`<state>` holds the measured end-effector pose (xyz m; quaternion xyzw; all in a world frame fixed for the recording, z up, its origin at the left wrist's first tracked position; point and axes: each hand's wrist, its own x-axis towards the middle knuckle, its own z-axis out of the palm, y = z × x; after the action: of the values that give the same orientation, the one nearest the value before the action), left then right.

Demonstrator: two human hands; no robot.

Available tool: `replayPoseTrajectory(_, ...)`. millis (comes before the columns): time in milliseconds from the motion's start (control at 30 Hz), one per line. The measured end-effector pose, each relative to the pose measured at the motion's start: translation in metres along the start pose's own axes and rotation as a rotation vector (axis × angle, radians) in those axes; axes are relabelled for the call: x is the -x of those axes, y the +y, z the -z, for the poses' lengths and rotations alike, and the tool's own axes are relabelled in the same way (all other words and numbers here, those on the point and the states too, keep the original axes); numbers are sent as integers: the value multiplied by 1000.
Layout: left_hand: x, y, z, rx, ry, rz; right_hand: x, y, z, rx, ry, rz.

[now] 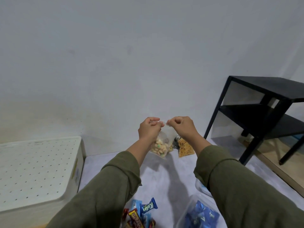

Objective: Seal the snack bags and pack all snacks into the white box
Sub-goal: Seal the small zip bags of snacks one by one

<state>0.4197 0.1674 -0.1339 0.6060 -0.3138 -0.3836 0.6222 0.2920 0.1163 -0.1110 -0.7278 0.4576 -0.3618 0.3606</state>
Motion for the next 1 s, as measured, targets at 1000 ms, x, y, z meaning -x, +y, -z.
replayPoseTrajectory(1000, 18, 1, 2, -48, -14, -98, 13, 2, -6, -23, 16, -33)
